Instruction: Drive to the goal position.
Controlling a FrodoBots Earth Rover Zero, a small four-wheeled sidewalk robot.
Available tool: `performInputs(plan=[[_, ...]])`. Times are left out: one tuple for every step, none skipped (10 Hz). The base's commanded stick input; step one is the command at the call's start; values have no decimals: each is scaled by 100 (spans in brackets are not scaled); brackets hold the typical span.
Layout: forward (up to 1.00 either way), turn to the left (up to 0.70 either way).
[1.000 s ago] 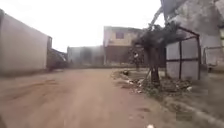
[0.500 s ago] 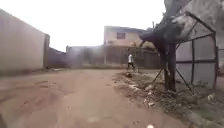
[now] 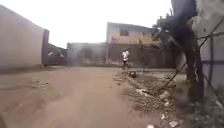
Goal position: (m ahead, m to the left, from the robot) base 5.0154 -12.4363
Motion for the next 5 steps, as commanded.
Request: performInputs(plan=[[100, 11], [100, 6], [100, 0], [100, 0], [100, 0]])
